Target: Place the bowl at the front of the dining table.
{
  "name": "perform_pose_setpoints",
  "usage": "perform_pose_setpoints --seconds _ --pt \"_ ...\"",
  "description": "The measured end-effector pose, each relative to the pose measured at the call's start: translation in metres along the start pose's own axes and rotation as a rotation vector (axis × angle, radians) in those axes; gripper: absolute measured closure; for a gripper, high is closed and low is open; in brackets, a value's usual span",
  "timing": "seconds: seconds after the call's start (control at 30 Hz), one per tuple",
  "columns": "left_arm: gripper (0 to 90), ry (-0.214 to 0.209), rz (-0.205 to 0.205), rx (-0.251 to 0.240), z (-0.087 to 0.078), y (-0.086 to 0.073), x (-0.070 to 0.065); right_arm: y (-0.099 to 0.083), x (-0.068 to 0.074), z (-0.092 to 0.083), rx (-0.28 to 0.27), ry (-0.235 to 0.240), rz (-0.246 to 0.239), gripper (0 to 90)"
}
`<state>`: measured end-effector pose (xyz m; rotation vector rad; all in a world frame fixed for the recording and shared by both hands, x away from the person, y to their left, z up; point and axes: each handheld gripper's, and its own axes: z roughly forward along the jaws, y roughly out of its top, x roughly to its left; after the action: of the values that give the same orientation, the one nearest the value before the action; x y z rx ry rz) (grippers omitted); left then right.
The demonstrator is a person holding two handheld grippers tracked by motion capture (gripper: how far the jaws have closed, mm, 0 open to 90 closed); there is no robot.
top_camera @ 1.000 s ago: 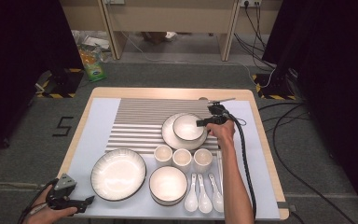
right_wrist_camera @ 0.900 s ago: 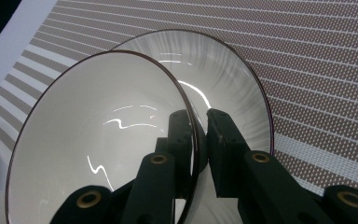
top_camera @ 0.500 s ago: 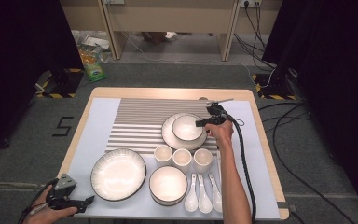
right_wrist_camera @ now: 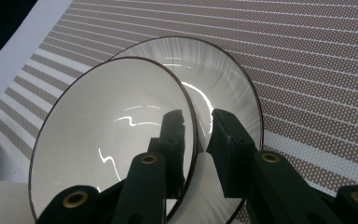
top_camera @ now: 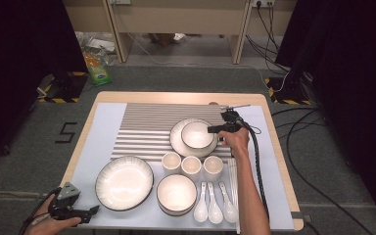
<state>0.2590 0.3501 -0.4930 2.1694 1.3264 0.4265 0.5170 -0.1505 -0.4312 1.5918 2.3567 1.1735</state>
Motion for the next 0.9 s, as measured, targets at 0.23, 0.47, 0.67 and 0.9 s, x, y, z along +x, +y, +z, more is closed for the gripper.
perform_pose_setpoints --seconds 0.23,0.47,0.67,0.9 --pt "9.7 0.001 0.001 0.002 0.0 0.0 0.0 -0.002 0.005 -0.007 0.014 -0.01 -0.034 72.9" --pt "9.7 0.0 -0.005 0.005 0.0 0.001 -0.001 -0.007 0.002 -0.008 0.014 -0.015 -0.027 72.4" --pt "9.7 0.002 -0.001 0.006 0.0 0.001 0.0 -0.009 0.002 -0.009 0.01 -0.009 -0.025 72.2" --pt "9.7 0.0 -0.001 0.004 0.0 0.0 0.0 -0.011 0.008 -0.012 0.02 -0.005 -0.06 71.0"
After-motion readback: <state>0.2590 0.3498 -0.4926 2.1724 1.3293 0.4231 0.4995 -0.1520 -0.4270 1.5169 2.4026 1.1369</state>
